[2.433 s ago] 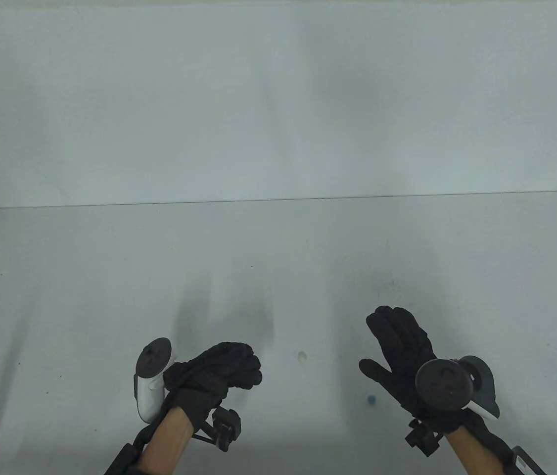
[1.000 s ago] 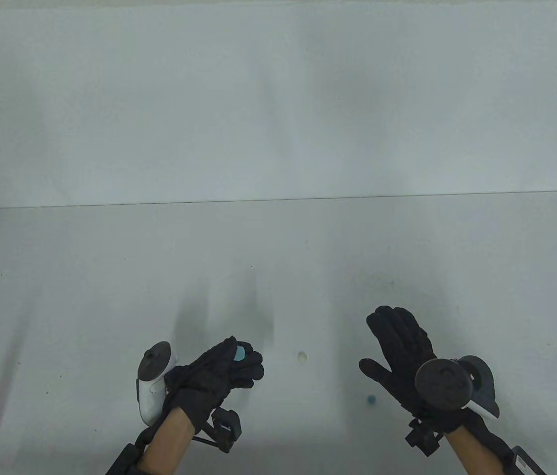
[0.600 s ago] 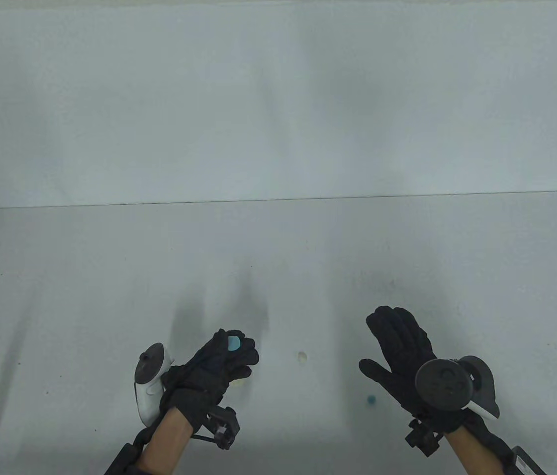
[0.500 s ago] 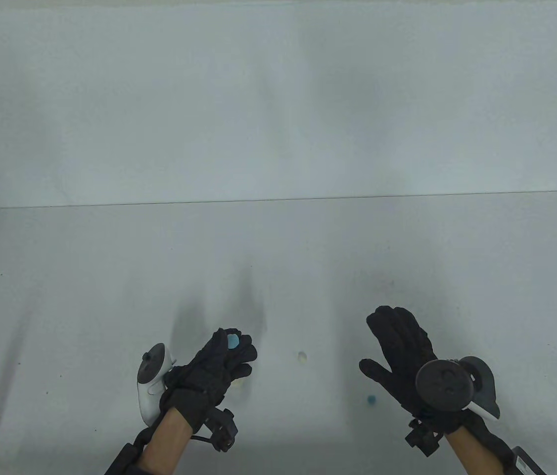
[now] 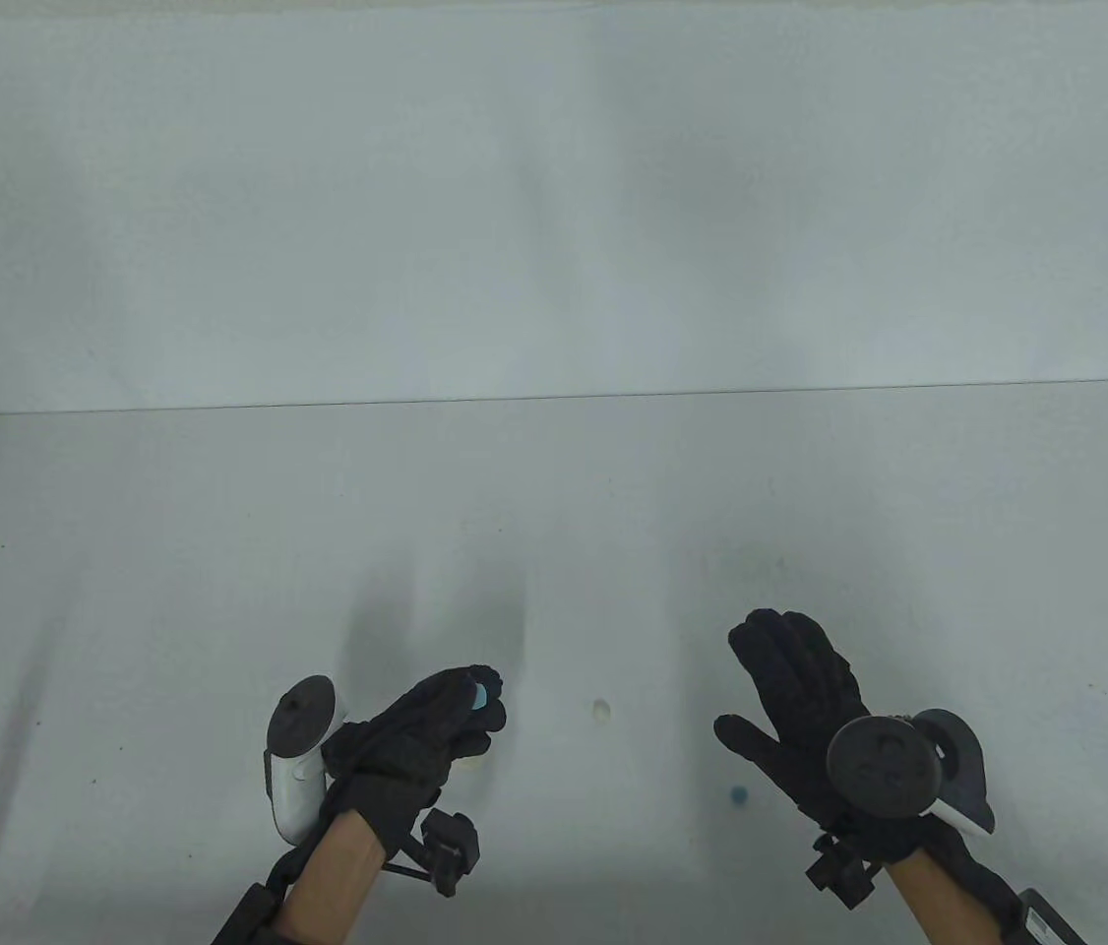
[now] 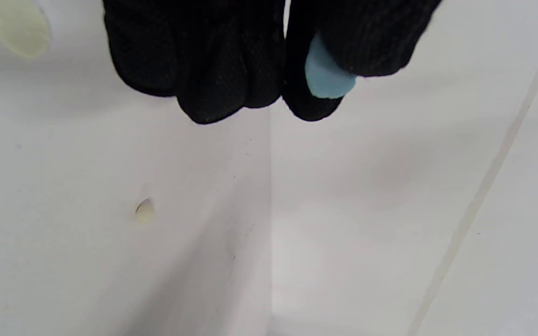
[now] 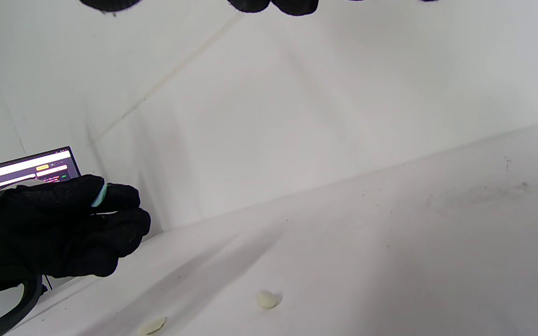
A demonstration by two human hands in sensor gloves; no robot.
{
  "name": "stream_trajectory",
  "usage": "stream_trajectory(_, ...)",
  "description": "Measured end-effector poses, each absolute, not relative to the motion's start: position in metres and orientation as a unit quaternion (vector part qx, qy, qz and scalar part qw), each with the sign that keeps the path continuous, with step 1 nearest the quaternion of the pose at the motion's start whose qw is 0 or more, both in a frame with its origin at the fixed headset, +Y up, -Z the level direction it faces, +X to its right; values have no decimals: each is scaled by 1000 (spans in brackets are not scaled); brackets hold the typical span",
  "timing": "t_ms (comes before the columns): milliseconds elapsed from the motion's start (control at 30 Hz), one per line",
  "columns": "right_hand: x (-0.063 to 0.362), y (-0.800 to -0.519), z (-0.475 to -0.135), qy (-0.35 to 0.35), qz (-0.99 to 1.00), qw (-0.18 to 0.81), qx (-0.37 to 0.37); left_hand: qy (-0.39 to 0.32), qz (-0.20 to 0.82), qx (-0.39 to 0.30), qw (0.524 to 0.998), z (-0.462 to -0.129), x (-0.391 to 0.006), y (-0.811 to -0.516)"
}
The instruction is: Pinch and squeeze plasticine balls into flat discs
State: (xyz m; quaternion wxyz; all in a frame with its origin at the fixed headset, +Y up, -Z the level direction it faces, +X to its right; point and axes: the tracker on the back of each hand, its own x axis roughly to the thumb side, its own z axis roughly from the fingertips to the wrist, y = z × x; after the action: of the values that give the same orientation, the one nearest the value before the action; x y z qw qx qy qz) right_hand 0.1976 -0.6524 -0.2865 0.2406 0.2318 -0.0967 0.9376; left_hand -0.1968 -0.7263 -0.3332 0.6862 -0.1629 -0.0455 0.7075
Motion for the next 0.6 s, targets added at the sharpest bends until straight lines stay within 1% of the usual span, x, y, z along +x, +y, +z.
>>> stream_trajectory(67, 197, -652, -286, -99, 936, 242, 234, -43, 704, -165, 690, -333, -196, -725)
stream_trajectory(267, 198, -652, -286, -100, 935, 244, 236, -24, 611, -143, 778, -336, -195, -716)
stream_trajectory(400, 197, -652, -286, -98, 935, 244, 237, -18, 587, -153, 795, -343, -191, -716)
stream_trajectory(600, 198, -652, -286, -99, 935, 246, 236, -18, 548, -175, 818, -365, -176, -714)
